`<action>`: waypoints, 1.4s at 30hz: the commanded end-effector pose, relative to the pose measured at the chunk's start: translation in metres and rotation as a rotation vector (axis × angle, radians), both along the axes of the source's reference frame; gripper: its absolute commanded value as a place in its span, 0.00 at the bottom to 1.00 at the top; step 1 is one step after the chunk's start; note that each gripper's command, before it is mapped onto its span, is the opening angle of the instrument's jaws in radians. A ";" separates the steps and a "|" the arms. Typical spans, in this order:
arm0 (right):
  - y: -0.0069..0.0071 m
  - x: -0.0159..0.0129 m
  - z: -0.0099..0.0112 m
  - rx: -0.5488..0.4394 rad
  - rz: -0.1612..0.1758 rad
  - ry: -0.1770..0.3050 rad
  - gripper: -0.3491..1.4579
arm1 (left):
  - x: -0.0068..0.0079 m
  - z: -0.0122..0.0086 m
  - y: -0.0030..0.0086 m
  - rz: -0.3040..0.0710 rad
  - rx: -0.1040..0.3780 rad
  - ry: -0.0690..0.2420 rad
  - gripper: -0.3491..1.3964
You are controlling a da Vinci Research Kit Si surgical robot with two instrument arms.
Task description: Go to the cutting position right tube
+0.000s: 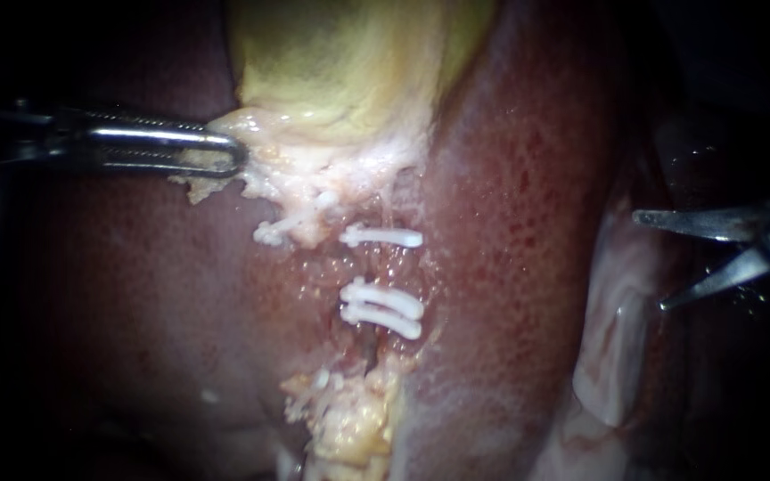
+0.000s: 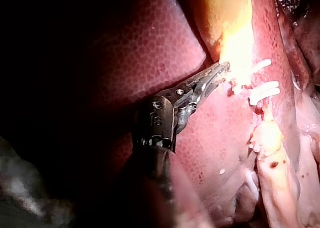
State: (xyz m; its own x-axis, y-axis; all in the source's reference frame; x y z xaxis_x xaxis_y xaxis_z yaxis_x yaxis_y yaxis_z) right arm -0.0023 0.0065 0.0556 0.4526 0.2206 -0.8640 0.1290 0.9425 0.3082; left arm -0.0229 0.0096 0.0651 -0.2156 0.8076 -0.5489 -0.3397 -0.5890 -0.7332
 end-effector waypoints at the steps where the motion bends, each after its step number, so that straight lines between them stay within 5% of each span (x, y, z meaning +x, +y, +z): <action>1: 0.0000 0.0000 -0.0001 0.000 0.000 0.000 0.97 | 0.0000 -0.0001 0.0000 0.000 0.000 0.000 0.00; 14: 0.0000 0.0001 -0.0002 0.000 0.000 0.000 0.97 | 0.0041 -0.0049 0.0029 -0.032 0.013 0.000 0.00; 29: -0.0009 0.0031 0.0009 -0.003 0.009 -0.015 0.96 | 0.0039 -0.0051 0.0024 -0.035 0.011 0.003 0.00; 36: -0.0022 0.0062 0.0032 0.029 0.001 -0.081 0.96 | 0.0039 -0.0051 0.0024 -0.036 0.011 0.003 0.00; 42: -0.0032 0.0095 0.0059 0.100 0.033 -0.105 0.97 | 0.0037 -0.0051 0.0024 -0.036 0.011 0.003 0.00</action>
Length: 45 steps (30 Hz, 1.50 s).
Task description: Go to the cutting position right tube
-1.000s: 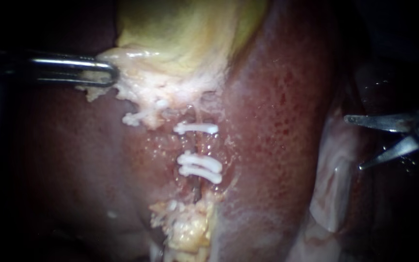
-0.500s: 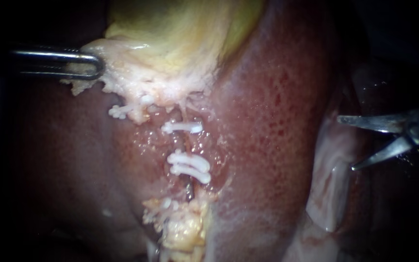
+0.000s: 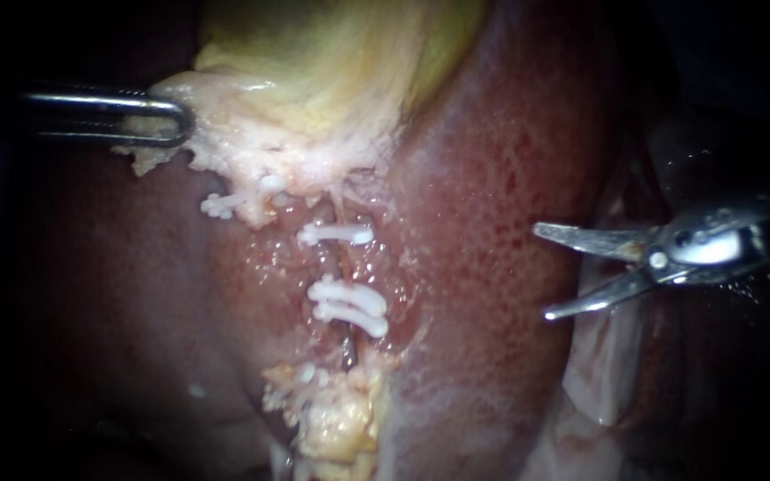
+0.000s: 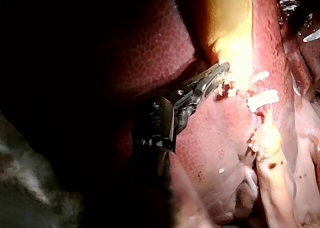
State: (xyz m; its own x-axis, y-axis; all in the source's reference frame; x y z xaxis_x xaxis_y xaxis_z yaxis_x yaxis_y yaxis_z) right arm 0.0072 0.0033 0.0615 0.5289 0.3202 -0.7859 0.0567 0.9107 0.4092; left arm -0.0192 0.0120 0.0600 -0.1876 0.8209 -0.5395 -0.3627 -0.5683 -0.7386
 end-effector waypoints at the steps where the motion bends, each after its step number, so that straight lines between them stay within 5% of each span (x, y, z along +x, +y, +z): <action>1: -0.0002 0.0008 0.0005 0.033 0.013 -0.010 0.97 | 0.0000 0.0000 0.0000 0.000 0.000 0.001 0.00; 7: -0.0013 0.0045 0.0026 0.150 0.058 -0.036 0.98 | 0.0000 0.0000 -0.0001 0.000 0.000 0.001 0.00; 23: -0.0029 0.0104 0.0069 0.319 0.091 -0.068 0.95 | -0.0001 -0.0001 -0.0001 -0.001 0.000 0.001 0.00; 35: -0.0029 0.0130 0.0091 0.381 0.076 -0.054 0.92 | -0.0002 -0.0001 -0.0001 -0.002 0.000 0.002 0.00; 45: -0.0029 0.0144 0.0095 0.370 0.036 0.011 0.91 | -0.0003 -0.0001 -0.0001 -0.002 0.000 0.002 0.00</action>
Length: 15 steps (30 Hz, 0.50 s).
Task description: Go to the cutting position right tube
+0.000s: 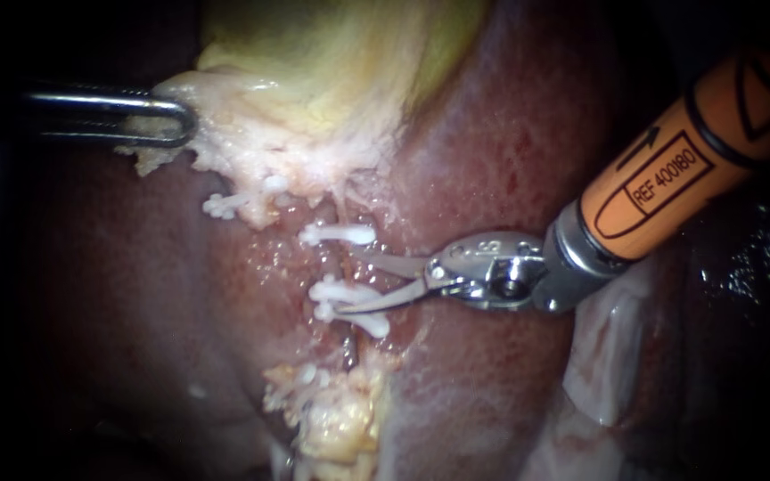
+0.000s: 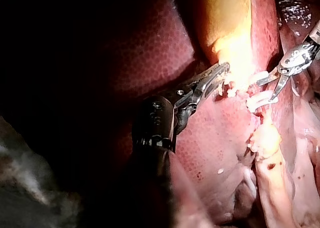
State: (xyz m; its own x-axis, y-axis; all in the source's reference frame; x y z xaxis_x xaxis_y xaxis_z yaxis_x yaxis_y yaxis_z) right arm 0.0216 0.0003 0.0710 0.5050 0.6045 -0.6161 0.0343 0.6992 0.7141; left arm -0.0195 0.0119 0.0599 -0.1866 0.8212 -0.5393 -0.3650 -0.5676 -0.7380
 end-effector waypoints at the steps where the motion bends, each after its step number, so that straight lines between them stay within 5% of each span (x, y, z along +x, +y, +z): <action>1: 0.0001 0.0001 0.0001 -0.020 -0.009 0.010 0.91 | 0.0000 0.0000 0.0000 0.000 0.000 0.000 0.00; 6: 0.0002 0.0008 0.0001 -0.080 -0.056 0.061 0.87 | 0.0000 0.0001 0.0000 0.000 0.000 0.000 0.00; 15: 0.0000 0.0025 -0.0001 -0.099 -0.072 0.144 0.85 | -0.0001 0.0001 0.0000 -0.001 0.000 0.001 0.00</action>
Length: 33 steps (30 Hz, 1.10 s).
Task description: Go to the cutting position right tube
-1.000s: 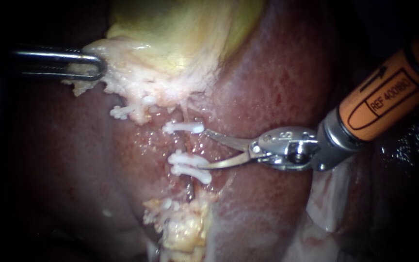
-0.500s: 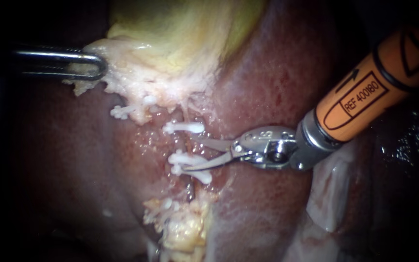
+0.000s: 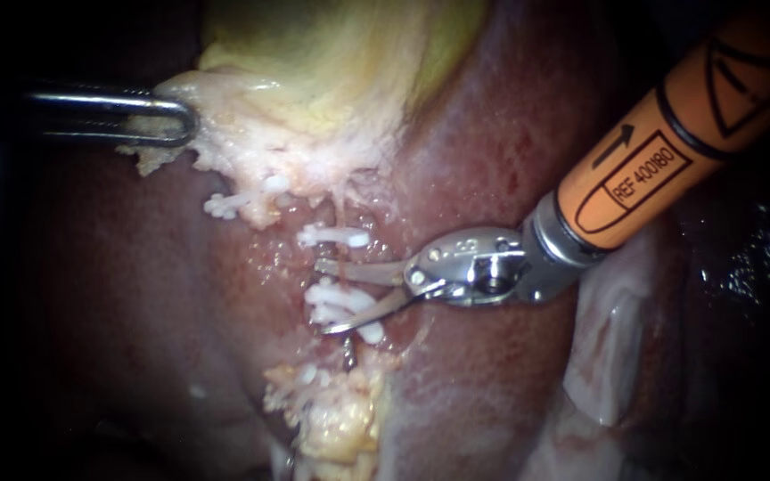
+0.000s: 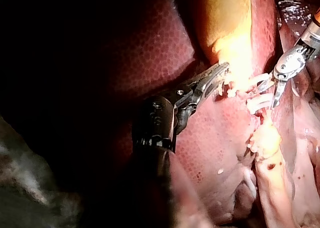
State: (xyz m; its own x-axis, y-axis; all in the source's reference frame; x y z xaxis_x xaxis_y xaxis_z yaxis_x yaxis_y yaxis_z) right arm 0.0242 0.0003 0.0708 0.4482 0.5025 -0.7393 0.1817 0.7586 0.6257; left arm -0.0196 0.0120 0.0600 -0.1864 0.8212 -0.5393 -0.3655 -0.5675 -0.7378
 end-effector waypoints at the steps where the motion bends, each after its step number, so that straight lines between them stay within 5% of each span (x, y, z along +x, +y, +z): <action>1: 0.0000 0.0004 0.0000 0.003 0.000 0.012 0.84 | 0.0000 0.0000 0.0000 0.000 0.000 0.000 0.00; 14: 0.0001 0.0037 0.0001 0.027 0.041 0.110 0.83 | -0.0002 0.0000 0.0001 -0.001 0.000 0.001 0.00; 25: -0.0002 0.0047 -0.0005 0.031 0.043 0.124 0.84 | -0.0003 0.0000 0.0001 -0.001 0.000 0.001 0.00; 33: -0.0008 0.0049 -0.0032 0.067 0.041 0.119 0.86 | -0.0002 0.0000 0.0001 -0.001 0.000 0.001 0.00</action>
State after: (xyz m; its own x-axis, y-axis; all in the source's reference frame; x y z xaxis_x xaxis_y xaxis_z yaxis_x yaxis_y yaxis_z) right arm 0.0291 -0.0005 0.0673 0.3358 0.5714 -0.7488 0.2263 0.7228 0.6530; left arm -0.0199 0.0120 0.0601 -0.1860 0.8217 -0.5387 -0.3673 -0.5667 -0.7375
